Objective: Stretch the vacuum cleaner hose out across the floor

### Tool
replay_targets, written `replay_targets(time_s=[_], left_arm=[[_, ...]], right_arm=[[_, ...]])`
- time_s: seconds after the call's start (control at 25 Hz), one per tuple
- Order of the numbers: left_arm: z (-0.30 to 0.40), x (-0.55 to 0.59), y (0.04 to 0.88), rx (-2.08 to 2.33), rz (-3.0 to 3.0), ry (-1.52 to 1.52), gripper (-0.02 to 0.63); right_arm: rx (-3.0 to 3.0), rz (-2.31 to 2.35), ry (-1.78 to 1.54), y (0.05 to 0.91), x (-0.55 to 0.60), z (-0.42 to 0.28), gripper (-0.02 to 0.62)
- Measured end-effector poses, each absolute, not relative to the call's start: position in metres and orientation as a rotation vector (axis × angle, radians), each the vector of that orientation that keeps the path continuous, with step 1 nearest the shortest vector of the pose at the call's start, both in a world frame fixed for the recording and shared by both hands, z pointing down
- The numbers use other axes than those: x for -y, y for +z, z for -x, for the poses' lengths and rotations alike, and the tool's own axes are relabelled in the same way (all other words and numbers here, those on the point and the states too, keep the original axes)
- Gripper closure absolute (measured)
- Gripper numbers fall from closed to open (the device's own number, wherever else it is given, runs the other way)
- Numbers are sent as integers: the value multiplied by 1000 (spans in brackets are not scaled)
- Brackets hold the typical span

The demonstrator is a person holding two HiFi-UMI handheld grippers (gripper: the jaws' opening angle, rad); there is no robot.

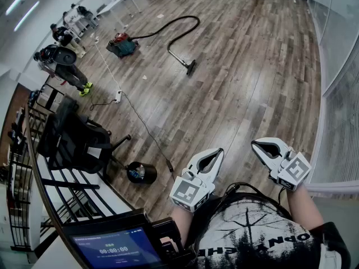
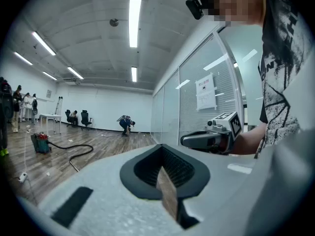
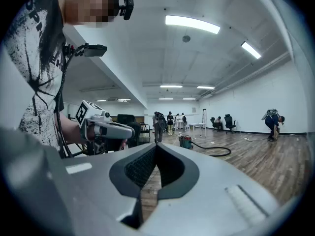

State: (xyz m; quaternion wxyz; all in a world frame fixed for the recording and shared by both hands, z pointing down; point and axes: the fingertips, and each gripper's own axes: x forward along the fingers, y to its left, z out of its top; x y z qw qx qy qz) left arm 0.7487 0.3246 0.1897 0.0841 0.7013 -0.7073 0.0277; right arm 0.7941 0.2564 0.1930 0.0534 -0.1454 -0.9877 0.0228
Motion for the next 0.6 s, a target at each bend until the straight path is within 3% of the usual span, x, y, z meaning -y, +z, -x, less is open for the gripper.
replay_targets(time_s=[0.6], left_arm=[[-751, -327, 188, 2109, -2092, 98, 606]], right_arm=[[3051, 478, 164, 182, -263, -791, 588]])
